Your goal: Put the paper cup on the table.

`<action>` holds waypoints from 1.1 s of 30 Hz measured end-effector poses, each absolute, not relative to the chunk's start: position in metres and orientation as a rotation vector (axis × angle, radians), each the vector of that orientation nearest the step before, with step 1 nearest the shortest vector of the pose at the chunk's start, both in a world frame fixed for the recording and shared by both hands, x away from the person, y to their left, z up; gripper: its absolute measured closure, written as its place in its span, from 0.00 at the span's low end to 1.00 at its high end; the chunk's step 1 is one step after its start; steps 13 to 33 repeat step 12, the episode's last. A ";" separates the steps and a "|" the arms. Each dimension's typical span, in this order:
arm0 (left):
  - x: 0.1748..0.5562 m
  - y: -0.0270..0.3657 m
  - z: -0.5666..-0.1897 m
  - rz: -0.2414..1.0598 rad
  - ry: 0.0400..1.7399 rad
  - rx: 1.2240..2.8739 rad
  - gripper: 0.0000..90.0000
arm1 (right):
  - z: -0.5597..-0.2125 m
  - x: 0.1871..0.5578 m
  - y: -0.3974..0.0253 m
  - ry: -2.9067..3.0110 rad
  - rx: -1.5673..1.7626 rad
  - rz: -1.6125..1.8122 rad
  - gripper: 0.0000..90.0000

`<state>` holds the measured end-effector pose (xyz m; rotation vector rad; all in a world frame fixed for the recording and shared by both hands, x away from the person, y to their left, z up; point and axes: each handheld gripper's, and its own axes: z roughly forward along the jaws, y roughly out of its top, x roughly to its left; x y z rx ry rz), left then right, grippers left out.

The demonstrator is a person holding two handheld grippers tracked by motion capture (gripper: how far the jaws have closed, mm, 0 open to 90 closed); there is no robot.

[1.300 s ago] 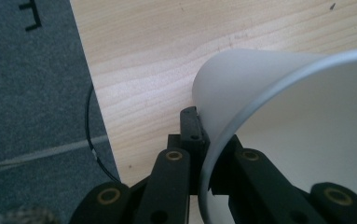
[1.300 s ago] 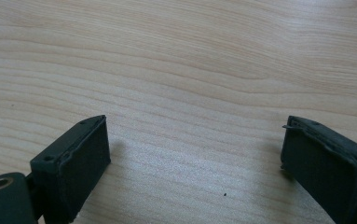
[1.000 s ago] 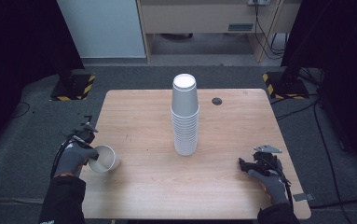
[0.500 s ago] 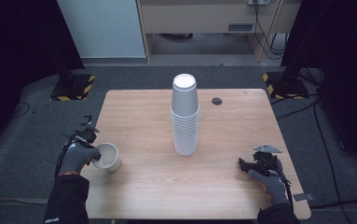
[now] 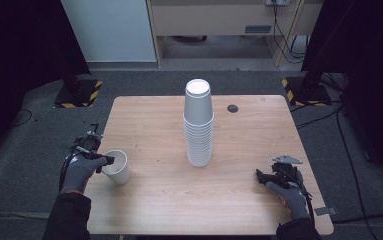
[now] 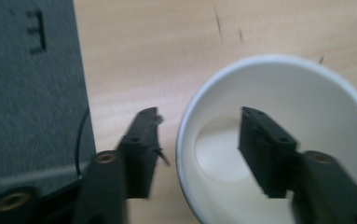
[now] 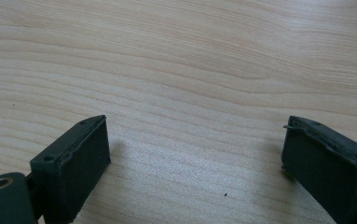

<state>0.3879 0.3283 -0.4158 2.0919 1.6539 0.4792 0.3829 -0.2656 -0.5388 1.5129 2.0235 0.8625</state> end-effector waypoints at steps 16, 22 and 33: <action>0.356 0.328 -0.419 0.799 1.344 1.624 0.32 | -0.539 0.383 -0.266 2.024 1.513 0.862 0.09; 0.356 0.328 -0.419 0.799 1.344 1.624 0.32 | -0.539 0.383 -0.266 2.024 1.513 0.862 0.09; 0.356 0.328 -0.419 0.799 1.344 1.624 0.32 | -0.539 0.383 -0.266 2.024 1.513 0.862 0.09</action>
